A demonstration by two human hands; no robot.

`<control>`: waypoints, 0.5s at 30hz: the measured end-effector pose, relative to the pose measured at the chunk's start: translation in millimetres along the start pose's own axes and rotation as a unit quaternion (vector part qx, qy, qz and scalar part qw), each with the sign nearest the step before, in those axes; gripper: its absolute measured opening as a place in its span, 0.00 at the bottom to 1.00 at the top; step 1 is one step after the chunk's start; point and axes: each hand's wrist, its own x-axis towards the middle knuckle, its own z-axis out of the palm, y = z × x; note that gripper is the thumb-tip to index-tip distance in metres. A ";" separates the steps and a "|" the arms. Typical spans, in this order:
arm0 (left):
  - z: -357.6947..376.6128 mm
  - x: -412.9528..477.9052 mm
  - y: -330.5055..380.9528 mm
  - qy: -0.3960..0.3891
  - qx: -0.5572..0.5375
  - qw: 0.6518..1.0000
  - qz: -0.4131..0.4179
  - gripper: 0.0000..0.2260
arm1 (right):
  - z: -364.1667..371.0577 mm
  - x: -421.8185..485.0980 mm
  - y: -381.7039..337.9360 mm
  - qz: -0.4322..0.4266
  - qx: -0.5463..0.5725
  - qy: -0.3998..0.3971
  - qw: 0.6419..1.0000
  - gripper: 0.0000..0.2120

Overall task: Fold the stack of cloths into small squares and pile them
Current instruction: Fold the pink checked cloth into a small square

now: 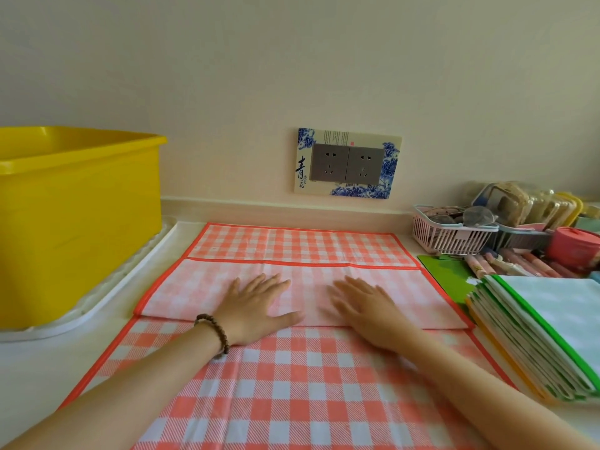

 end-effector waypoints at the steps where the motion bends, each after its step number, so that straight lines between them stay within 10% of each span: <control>1: -0.1 -0.1 0.3 0.001 0.000 1.000 0.000 0.52 | 4.8 -0.6 -11.8 -0.022 -0.003 -0.007 1.000 0.26; 15: -4.3 -10.6 -18.5 -0.023 -0.001 1.000 -0.005 0.38 | 14.4 -1.9 -23.6 -0.033 -0.055 -0.052 0.997 0.27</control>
